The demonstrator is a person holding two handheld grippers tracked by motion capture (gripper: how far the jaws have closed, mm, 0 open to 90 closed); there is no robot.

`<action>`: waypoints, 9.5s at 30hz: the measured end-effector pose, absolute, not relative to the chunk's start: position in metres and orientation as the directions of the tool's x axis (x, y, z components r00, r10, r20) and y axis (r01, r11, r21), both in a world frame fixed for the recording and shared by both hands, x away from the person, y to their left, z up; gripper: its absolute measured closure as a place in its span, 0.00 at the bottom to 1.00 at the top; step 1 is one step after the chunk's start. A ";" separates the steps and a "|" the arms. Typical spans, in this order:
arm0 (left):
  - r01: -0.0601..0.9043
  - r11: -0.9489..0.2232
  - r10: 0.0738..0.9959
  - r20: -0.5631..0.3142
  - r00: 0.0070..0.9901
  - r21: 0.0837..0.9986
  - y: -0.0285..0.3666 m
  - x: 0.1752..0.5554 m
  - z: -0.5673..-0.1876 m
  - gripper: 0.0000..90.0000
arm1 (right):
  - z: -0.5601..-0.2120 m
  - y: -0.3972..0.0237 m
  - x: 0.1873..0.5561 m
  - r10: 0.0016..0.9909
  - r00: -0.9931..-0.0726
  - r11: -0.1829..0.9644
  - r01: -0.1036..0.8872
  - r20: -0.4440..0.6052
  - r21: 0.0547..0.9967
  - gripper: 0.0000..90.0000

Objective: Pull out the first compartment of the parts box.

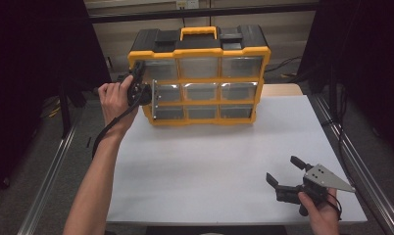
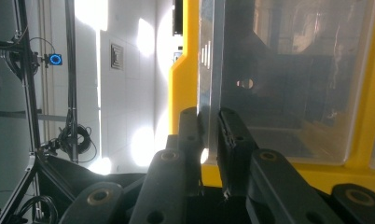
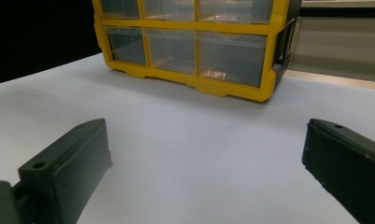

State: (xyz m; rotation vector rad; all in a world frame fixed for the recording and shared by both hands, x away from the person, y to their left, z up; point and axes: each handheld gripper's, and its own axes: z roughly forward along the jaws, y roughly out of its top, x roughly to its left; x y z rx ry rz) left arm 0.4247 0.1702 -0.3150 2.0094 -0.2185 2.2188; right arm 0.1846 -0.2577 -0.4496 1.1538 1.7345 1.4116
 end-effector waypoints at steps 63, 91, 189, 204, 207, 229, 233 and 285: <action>-0.256 -0.967 0.025 0.993 -0.119 -0.007 0.180 0.390 -0.318 0.91 | -0.450 -0.259 0.183 0.898 -0.438 0.062 0.223 0.043 0.973 0.00; -0.272 -0.962 0.034 0.992 -0.122 -0.001 0.181 0.380 -0.320 0.91 | -0.450 -0.259 0.183 0.895 -0.444 0.063 0.220 0.043 0.973 0.00; -0.337 -0.937 0.155 0.976 -0.152 0.096 0.187 0.342 -0.335 0.80 | -0.452 -0.261 0.183 0.896 -0.442 0.057 0.231 0.053 0.971 0.00; -0.329 -0.910 0.291 0.953 -0.078 0.251 0.191 0.345 -0.337 0.37 | -0.452 -0.259 0.185 0.893 -0.447 0.058 0.230 0.053 0.971 0.00; -0.351 -0.877 0.365 0.930 -0.041 0.329 0.190 0.347 -0.336 0.31 | -0.452 -0.259 0.184 0.893 -0.446 0.057 0.233 0.054 0.971 0.00; -0.156 -0.414 0.837 0.442 0.322 0.897 0.212 0.361 -0.331 0.05 | -0.450 -0.259 0.181 0.897 -0.440 0.067 0.230 0.043 0.971 0.00; -0.089 -0.290 0.848 0.299 0.437 0.953 0.216 0.366 -0.332 0.04 | -0.450 -0.259 0.181 0.894 -0.446 0.073 0.228 0.038 0.971 0.00; 0.150 -0.085 0.826 -0.014 0.563 0.985 0.222 0.285 -0.439 0.06 | -0.451 -0.260 0.186 0.904 -0.426 0.068 0.239 0.042 0.969 0.00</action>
